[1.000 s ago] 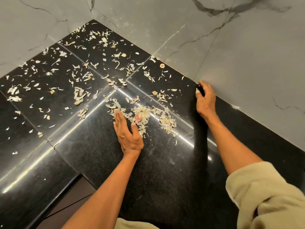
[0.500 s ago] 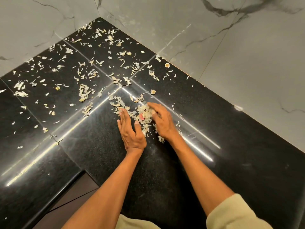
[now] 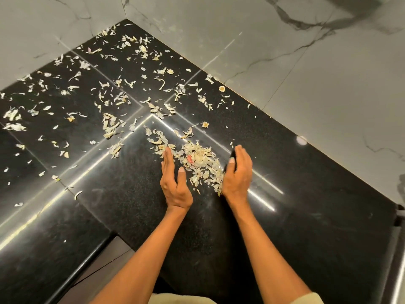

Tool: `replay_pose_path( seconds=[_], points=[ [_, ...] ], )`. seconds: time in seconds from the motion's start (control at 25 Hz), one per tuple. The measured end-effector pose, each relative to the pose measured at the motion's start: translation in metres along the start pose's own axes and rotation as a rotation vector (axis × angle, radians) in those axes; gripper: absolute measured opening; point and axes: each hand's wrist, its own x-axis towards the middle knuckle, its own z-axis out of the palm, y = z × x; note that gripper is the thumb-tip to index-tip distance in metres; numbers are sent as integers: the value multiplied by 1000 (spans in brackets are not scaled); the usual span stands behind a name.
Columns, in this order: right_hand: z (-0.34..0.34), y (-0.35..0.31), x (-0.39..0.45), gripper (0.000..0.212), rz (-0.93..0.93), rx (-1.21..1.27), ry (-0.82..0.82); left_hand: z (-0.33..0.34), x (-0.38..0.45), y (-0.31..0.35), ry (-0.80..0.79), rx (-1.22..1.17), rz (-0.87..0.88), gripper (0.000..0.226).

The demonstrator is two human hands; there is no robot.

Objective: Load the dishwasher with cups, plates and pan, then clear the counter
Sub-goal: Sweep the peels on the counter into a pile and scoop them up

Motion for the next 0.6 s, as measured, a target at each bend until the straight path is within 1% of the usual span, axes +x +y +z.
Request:
replay_pose_path(
  seconds=[0.12, 0.16, 0.28, 0.32, 0.36, 0.48, 0.52, 0.56, 0.6],
  points=[
    [57, -38, -21, 52, -40, 50, -110, -17, 0, 0, -112, 1, 103, 58],
    [72, -49, -25, 52, -67, 86, -154, -24, 2, -2, -122, 20, 135, 58],
    [87, -70, -23, 52, -146, 203, -251, -44, 26, -12, -28, 96, 150, 58],
    [81, -70, -19, 52, -154, 213, -244, -50, 35, -16, 4, 126, 138, 58],
    [71, -65, -15, 51, -144, 205, -202, -53, 41, -19, 27, 146, 119, 59],
    [34, -32, -12, 48, -78, 109, 68, -50, 46, -20, 26, 141, 73, 62],
    [26, -23, -17, 50, -40, 54, 125, -49, 44, -20, 25, 132, 70, 63],
    [23, -18, -27, 52, 2, -28, 130, -49, 43, -20, 26, 122, 72, 63],
    [26, -17, -40, 57, 27, -128, 93, -50, 43, -20, 25, 115, 76, 63]
  ],
)
